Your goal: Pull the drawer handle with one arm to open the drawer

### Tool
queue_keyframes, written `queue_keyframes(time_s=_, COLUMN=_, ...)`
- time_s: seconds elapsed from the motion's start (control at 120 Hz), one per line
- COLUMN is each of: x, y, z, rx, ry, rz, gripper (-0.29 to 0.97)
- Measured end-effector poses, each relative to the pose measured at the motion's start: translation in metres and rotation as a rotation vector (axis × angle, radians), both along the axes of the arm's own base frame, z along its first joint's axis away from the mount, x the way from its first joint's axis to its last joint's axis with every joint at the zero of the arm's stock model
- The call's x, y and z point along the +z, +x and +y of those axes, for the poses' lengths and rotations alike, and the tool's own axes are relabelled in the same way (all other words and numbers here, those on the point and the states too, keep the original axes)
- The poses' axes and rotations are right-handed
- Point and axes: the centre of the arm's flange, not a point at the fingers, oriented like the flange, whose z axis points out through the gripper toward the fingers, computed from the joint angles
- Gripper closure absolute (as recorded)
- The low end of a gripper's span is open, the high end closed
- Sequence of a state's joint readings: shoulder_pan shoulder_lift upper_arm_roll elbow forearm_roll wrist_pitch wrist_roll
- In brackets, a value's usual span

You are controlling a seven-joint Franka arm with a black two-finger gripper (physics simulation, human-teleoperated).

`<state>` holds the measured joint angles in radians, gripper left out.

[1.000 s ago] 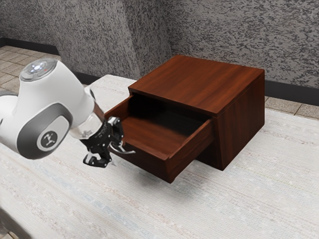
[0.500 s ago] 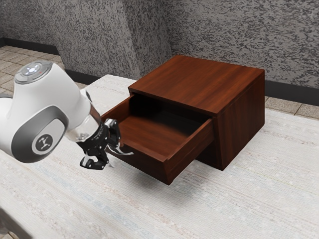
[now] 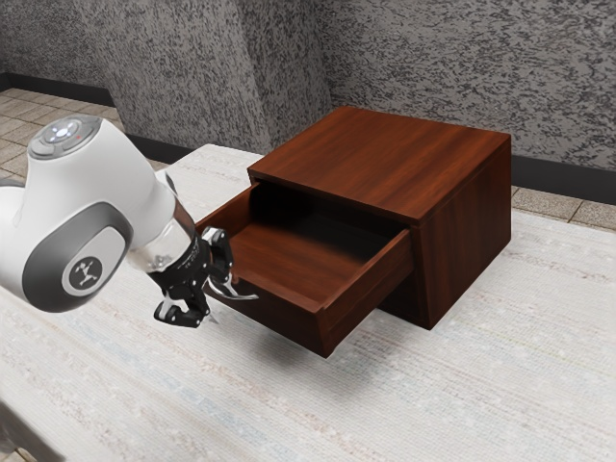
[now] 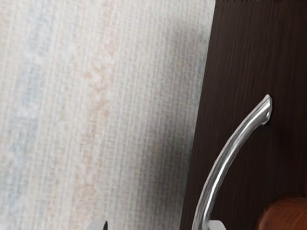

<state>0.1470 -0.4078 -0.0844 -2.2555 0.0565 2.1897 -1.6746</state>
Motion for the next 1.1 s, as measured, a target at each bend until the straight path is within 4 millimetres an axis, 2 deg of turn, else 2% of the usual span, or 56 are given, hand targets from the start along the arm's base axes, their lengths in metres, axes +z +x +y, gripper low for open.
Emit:
queue_keyframes(time_s=0.358, x=0.010, y=-0.001, z=0.000, rx=0.004, ry=0.000, rz=0.016, gripper=0.47)
queue_keyframes(time_s=0.567, x=0.029, y=0.000, z=-0.002, rx=0.001, ry=0.005, rz=0.014, gripper=0.46)
queue_keyframes(time_s=0.767, x=0.067, y=0.019, z=-0.039, rx=-0.067, ry=0.025, rz=-0.030, gripper=0.39)
queue_keyframes(time_s=0.825, x=0.074, y=0.022, z=-0.044, rx=-0.069, ry=0.003, rz=-0.039, gripper=0.31)
queue_keyframes(time_s=0.892, x=0.091, y=0.024, z=-0.065, rx=-0.095, ry=-0.023, rz=-0.062, gripper=0.24)
queue_keyframes(time_s=0.95, x=0.117, y=0.026, z=-0.103, rx=-0.158, ry=-0.035, rz=-0.061, gripper=0.18)
queue_keyframes(time_s=1.0, x=0.168, y=0.028, z=-0.150, rx=-0.244, ry=-0.049, rz=-0.077, gripper=0.15)
queue_keyframes(time_s=1.025, x=0.195, y=0.026, z=-0.166, rx=-0.284, ry=-0.058, rz=-0.087, gripper=0.14)
queue_keyframes(time_s=1.058, x=0.228, y=0.020, z=-0.176, rx=-0.330, ry=-0.062, rz=-0.098, gripper=0.12)
queue_keyframes(time_s=1.1, x=0.253, y=0.011, z=-0.173, rx=-0.370, ry=-0.050, rz=-0.085, gripper=0.10)
